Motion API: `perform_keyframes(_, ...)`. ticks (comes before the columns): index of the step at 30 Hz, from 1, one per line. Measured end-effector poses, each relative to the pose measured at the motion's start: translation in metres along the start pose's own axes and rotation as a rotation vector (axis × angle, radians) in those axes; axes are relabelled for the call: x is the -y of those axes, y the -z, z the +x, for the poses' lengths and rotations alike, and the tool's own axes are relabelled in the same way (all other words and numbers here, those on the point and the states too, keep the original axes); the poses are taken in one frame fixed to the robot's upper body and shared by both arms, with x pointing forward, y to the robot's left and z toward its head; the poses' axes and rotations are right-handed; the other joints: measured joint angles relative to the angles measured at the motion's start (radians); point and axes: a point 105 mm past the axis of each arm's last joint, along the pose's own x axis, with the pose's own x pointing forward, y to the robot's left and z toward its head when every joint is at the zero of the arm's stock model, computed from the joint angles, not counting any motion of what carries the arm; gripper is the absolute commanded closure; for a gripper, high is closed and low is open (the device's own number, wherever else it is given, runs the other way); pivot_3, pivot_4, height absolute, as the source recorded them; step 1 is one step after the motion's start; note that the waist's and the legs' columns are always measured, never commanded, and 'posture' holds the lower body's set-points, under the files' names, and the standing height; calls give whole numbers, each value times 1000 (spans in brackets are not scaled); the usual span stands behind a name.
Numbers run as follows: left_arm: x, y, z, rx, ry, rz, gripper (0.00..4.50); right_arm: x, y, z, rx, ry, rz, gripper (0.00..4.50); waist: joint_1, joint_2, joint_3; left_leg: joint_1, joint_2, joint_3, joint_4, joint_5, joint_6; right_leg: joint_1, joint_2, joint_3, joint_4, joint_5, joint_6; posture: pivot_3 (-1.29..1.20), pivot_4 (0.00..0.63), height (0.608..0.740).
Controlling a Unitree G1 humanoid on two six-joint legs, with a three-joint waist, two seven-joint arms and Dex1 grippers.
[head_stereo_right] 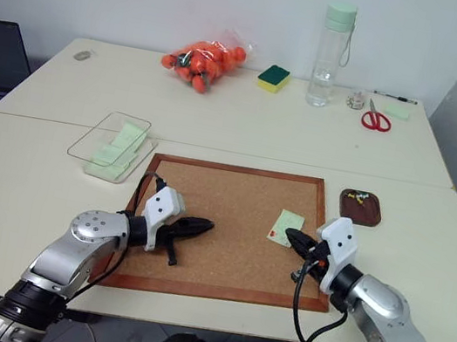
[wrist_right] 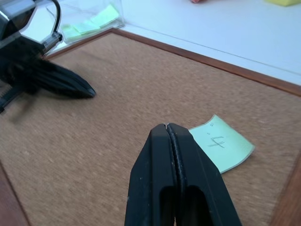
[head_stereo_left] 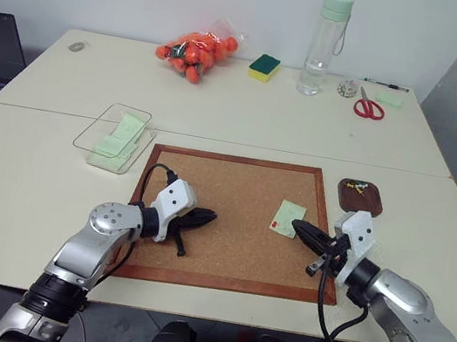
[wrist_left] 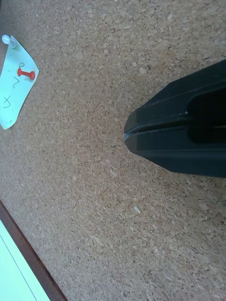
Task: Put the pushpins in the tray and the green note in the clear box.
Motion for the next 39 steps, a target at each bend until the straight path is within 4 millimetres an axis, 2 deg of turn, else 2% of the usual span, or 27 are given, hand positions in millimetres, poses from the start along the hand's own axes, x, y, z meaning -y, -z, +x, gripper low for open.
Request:
perform_keyframes(6,0,0,0,-1,0,1,4500,-4,11,2,-57,-19,-127,2958,0,0,0,0,0,0,0,0,0,0,0,0,0,0,0,0,150,740)
perform_keyframes(13,0,0,0,0,0,2,4500,-8,33,7,-144,-35,-148,2958,0,0,0,0,0,0,0,0,0,0,0,0,0,0,0,0,150,740)
perform_keyframes(26,0,0,0,0,-1,2,4500,-2,38,16,-158,-13,-168,2958,0,0,0,0,0,0,0,0,0,0,0,0,0,0,0,0,150,740)
perform_keyframes(34,0,1,0,-1,-1,1,4500,-1,38,18,-148,8,-162,4450,-1,0,0,0,0,0,0,0,0,0,0,0,0,0,0,0,150,740)
perform_keyframes(39,1,2,-1,-2,-2,-2,4500,1,37,17,-145,13,-163,4497,-1,0,0,1,0,0,0,0,0,0,0,0,0,0,0,0,150,740)
